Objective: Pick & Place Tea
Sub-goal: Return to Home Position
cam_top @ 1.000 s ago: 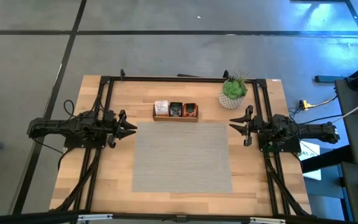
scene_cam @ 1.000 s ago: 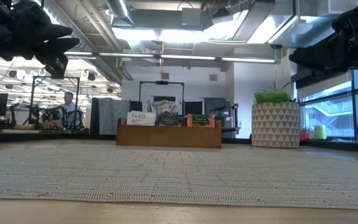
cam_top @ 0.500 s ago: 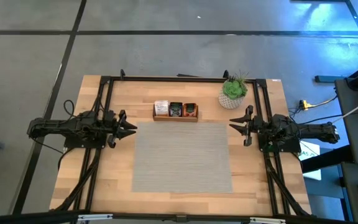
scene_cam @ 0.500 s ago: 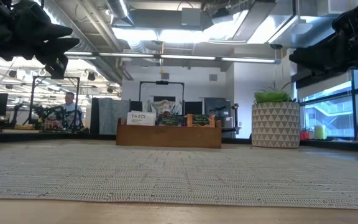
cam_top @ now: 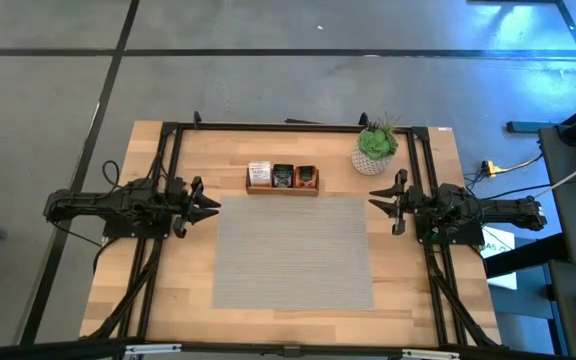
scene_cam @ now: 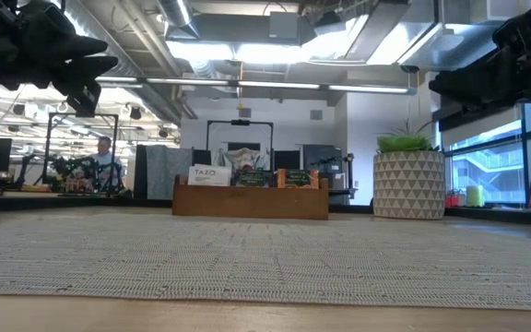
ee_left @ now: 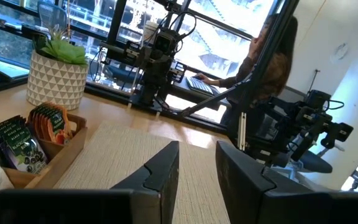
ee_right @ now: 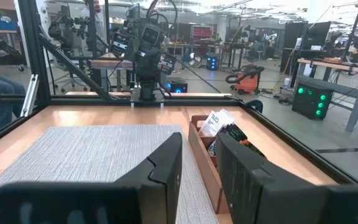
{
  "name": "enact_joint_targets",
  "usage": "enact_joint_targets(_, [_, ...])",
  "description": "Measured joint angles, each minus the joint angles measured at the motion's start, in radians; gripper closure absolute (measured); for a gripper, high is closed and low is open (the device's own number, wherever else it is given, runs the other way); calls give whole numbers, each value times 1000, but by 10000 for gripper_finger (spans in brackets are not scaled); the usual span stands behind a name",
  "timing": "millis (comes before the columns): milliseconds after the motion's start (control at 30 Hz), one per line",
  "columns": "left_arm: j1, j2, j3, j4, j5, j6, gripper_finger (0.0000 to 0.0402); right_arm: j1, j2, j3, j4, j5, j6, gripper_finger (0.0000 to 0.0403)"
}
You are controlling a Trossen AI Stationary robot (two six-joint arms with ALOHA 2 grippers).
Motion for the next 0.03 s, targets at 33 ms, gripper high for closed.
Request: enact_joint_targets(33, [0,0,0,0,0,-1,298,0,0,0,0,0,-1,301])
